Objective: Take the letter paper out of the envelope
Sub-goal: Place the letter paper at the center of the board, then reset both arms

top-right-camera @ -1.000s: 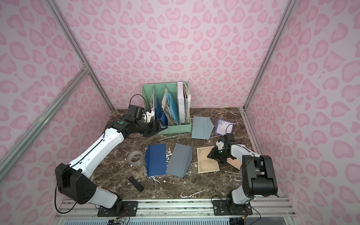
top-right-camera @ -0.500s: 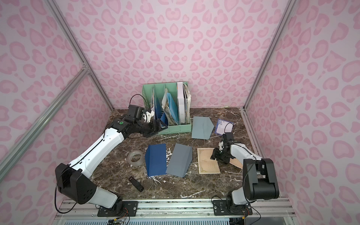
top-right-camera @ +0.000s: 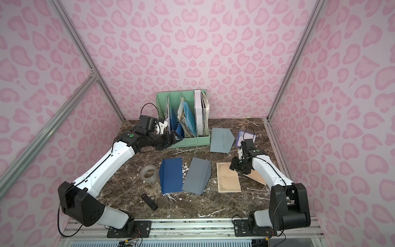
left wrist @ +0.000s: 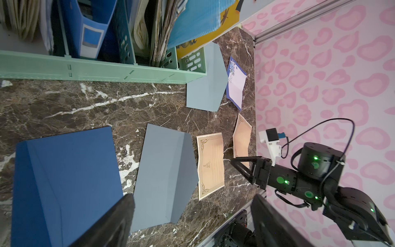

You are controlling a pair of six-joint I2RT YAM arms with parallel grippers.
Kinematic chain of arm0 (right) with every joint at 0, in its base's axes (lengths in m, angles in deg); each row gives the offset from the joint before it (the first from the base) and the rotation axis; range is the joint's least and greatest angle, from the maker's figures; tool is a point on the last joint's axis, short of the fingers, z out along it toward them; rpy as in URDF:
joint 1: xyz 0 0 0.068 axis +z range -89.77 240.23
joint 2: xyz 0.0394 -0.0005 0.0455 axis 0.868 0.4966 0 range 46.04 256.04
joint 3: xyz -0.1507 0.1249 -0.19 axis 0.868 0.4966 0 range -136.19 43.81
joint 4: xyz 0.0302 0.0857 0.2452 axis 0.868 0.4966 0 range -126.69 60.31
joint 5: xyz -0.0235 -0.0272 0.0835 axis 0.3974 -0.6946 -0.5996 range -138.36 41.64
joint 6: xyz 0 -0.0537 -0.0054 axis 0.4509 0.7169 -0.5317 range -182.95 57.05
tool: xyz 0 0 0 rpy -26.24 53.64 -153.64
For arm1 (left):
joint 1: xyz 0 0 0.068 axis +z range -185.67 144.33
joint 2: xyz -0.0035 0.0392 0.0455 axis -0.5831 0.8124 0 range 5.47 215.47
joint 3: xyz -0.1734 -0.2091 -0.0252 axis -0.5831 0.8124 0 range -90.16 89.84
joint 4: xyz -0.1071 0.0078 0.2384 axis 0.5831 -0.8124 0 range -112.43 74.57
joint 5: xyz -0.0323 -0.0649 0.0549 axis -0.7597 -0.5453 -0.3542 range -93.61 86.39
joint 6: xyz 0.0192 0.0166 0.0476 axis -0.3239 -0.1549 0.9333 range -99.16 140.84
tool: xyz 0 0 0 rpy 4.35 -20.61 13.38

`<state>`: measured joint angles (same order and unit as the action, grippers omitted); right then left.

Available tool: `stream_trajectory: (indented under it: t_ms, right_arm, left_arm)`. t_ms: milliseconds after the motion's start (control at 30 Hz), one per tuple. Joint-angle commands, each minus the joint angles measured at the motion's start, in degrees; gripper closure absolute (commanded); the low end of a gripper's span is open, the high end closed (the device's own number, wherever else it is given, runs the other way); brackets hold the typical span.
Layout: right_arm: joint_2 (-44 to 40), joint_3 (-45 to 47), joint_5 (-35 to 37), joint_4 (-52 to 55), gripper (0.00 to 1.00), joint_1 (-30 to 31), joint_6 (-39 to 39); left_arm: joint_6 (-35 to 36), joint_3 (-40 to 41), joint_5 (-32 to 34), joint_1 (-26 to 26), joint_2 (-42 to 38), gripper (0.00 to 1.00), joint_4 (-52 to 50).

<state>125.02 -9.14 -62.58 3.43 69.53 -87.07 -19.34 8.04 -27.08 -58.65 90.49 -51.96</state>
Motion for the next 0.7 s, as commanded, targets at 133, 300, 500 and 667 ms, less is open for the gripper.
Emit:
stream_trajectory:
  t_ms: [133,300,500,667]
  right_arm:
    - [-6.12,-9.7,10.56,-3.37,0.41,0.81,-2.3]
    - [-11.19,-12.81,20.1,-9.88,0.02,0.65,-2.06]
    - [-10.45,-15.05,27.21,-16.18,0.02,0.32,-1.86]
    - [-6.07,-16.74,36.66,-18.17,0.02,0.36,-5.77]
  left_arm:
    - [0.28,-0.15,10.14,0.03,-4.51,0.13,-2.99]
    - [-0.3,2.99,22.37,0.09,-12.38,0.01,-3.2]
    - [0.05,4.71,24.29,1.71,-16.1,0.01,-3.26]
    - [-0.49,0.4,38.64,1.71,-14.03,0.01,-12.34]
